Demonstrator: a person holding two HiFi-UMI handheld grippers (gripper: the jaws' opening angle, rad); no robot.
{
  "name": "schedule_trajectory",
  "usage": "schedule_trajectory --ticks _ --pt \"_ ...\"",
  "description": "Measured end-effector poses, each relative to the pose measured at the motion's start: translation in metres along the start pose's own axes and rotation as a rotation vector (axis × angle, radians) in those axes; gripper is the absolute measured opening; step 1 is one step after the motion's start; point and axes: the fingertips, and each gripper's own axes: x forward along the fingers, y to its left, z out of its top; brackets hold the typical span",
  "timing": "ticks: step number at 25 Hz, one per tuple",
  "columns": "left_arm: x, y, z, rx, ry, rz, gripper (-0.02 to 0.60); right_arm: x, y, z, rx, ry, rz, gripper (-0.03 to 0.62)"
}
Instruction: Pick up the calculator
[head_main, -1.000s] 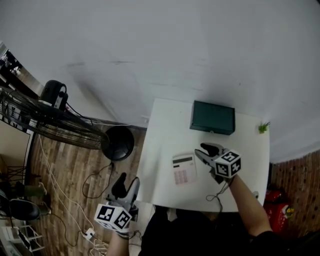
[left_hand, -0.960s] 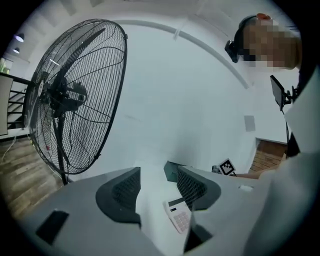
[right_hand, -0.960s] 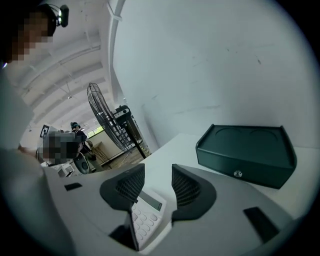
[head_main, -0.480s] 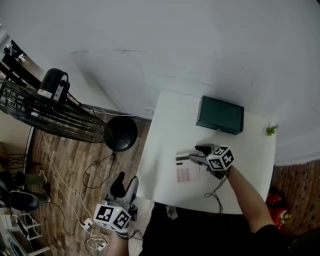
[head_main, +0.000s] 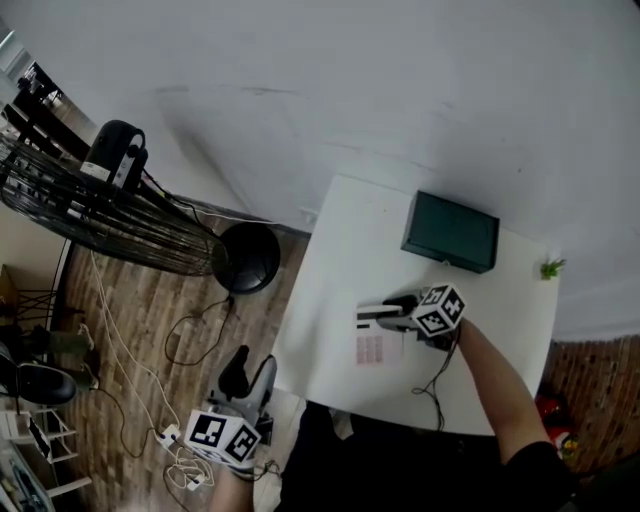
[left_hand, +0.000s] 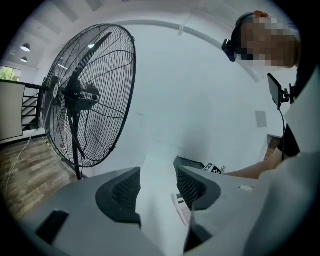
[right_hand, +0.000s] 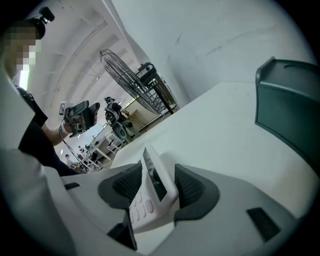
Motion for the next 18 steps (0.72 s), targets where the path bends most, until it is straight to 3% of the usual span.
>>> schedule_trajectory --ticks 4,8,18 --pt "-0.005 -0.003 -0.003 0.007 0.006 0.002 0.224 0.005 0.003 -0.002 -0.015 0.042 0.045 0.189" --pt "-0.009 -0.006 0.001 0.013 0.0 0.0 0.224 0.006 0.005 -0.006 -0.022 0.065 0.036 0.145" --pt "-0.006 -0.013 0.014 0.038 -0.003 -0.05 0.219 -0.009 0.033 0.003 0.024 -0.018 0.005 0.08"
